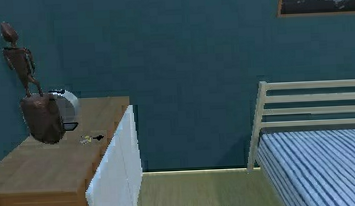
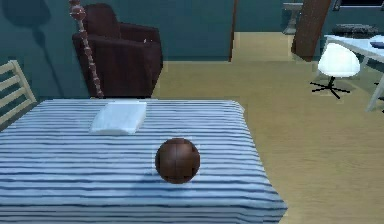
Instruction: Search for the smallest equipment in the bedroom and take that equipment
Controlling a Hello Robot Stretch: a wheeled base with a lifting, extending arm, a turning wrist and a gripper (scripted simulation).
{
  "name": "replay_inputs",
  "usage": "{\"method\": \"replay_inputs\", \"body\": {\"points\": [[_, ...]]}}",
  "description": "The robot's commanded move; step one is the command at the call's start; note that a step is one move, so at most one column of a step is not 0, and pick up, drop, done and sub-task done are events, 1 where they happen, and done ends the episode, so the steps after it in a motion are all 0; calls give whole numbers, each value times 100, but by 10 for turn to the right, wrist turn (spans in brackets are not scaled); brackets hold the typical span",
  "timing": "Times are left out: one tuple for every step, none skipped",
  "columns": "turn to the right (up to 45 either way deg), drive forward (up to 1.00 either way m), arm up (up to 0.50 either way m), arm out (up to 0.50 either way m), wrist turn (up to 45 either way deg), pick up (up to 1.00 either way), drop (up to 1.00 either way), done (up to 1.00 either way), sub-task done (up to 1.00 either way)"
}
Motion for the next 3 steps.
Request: {"method": "replay_inputs", "body": {"points": [[0,0,26,0,0,0,0,0,0],[0,0,0,34,0,0,0,0,0],[0,0,0,0,450,0,0,0,0]]}}
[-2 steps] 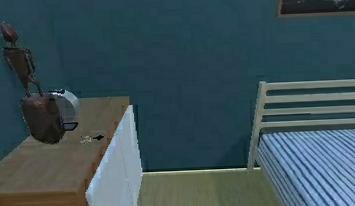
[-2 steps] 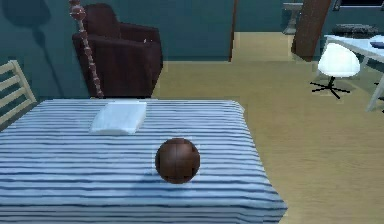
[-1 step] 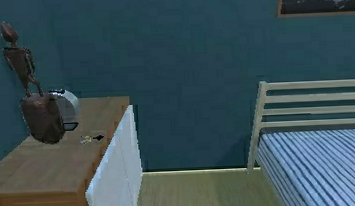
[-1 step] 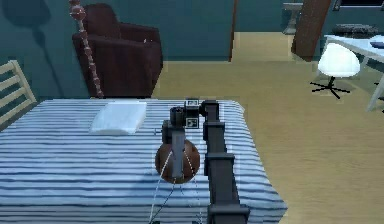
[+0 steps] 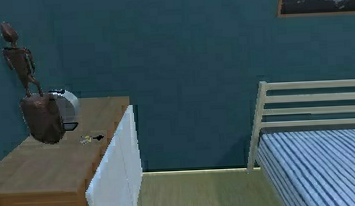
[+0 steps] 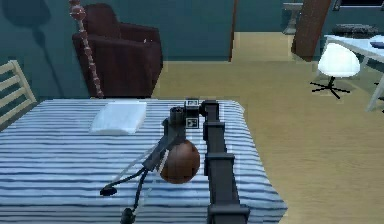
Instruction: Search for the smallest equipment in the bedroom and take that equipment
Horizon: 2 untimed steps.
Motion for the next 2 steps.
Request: {"method": "replay_inputs", "body": {"points": [[0,0,0,0,450,0,0,0,0],[0,0,0,0,450,0,0,0,0]]}}
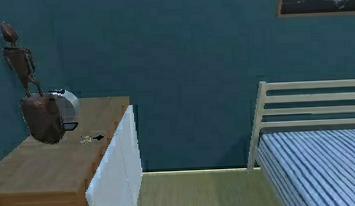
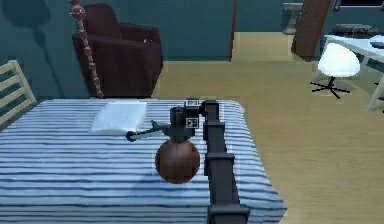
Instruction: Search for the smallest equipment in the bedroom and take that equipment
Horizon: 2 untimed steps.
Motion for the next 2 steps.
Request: {"method": "replay_inputs", "body": {"points": [[0,0,0,0,330,0,0,0,0],[0,0,-30,0,0,0,0,0,0]]}}
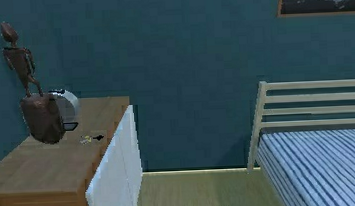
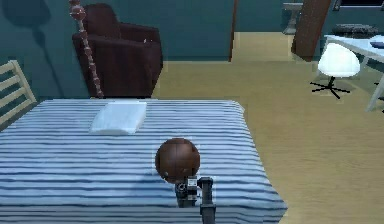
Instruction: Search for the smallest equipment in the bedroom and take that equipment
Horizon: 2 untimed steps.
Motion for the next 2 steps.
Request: {"method": "replay_inputs", "body": {"points": [[0,0,0,0,0,100,0,0,0],[0,0,10,0,0,0,0,0,0]]}}
